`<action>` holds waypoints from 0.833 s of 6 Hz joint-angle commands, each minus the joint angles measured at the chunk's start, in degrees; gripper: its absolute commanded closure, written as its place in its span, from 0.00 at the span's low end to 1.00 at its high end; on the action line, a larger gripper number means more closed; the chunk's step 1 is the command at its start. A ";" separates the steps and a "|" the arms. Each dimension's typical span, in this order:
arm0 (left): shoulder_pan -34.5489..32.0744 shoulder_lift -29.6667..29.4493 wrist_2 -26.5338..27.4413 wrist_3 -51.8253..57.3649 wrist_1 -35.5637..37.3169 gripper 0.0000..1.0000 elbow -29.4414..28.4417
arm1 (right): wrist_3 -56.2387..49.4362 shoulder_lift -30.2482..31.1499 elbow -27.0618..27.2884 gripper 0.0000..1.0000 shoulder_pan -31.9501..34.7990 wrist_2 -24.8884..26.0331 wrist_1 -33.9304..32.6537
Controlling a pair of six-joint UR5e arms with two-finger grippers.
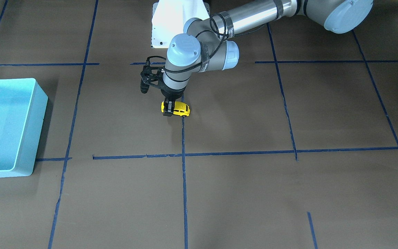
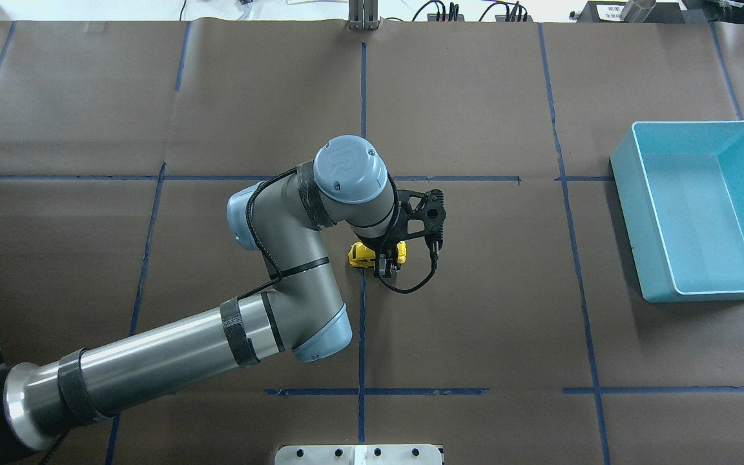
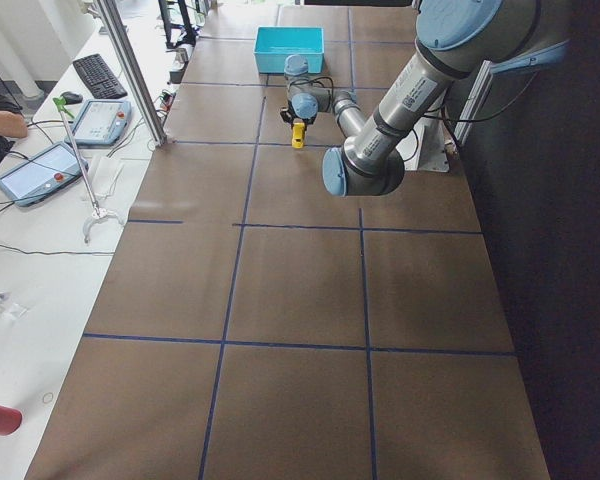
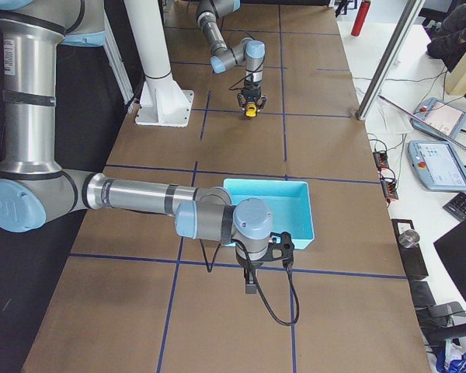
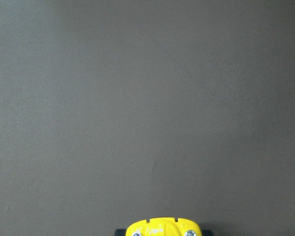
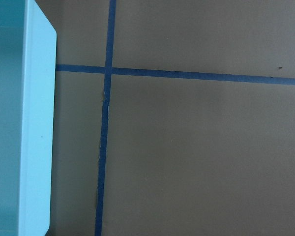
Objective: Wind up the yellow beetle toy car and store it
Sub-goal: 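Drag the car back toward the robot with the left gripper to wind it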
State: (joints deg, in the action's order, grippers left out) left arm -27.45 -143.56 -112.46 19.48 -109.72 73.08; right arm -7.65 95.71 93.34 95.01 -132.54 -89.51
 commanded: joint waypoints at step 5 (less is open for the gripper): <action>-0.40 5.82 -0.13 -0.32 -4.08 0.98 2.06 | 0.00 0.00 0.00 0.00 0.00 0.00 0.04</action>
State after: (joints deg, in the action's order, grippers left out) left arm -27.63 -139.14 -112.43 19.16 -112.77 74.58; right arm -7.65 95.77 93.34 95.01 -132.54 -89.49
